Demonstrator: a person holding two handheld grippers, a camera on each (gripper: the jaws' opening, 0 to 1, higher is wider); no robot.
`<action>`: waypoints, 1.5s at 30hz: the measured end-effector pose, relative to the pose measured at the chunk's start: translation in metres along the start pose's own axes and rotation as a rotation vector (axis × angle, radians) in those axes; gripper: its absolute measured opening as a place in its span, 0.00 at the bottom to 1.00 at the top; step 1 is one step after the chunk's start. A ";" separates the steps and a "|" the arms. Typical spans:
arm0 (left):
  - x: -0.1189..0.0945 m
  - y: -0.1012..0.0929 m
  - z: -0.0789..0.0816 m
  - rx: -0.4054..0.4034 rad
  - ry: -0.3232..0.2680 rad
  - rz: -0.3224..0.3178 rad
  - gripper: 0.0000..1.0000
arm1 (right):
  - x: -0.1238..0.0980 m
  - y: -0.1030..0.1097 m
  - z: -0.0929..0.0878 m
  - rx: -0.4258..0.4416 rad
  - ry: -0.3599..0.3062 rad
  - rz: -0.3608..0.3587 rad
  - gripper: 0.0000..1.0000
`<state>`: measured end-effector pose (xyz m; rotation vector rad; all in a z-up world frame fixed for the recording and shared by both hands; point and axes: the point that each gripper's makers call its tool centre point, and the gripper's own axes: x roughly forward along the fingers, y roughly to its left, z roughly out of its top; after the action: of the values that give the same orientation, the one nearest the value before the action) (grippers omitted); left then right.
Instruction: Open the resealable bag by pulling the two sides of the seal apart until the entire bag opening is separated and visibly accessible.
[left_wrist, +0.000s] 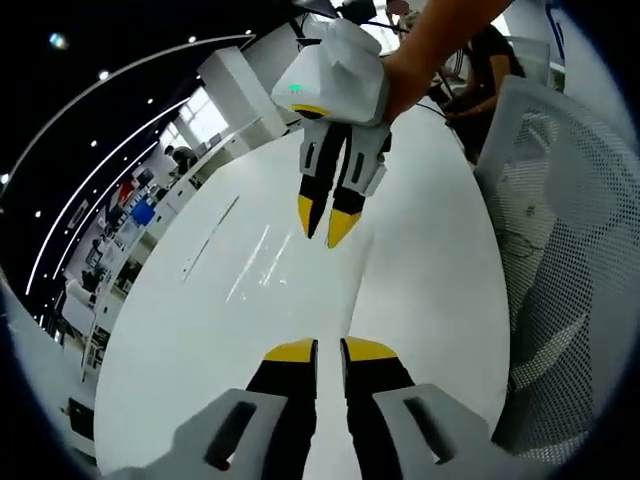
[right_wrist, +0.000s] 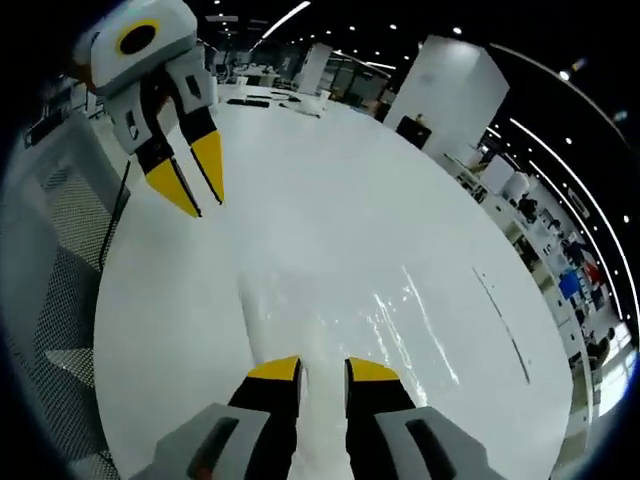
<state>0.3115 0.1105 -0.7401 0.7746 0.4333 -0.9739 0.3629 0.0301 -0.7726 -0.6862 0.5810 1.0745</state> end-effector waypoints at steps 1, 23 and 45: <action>0.000 0.000 0.000 0.001 0.002 -0.002 0.08 | 0.000 0.003 0.003 0.033 -0.021 0.013 0.27; -0.002 -0.008 -0.014 -0.099 0.041 -0.024 0.24 | -0.041 0.012 0.006 0.346 -0.200 0.037 0.80; -0.012 -0.011 -0.016 -0.369 0.039 0.030 0.88 | -0.079 0.024 -0.035 0.460 -0.213 -0.056 1.00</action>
<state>0.2964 0.1260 -0.7471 0.4648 0.6140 -0.8203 0.3087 -0.0344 -0.7440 -0.1833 0.5932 0.9039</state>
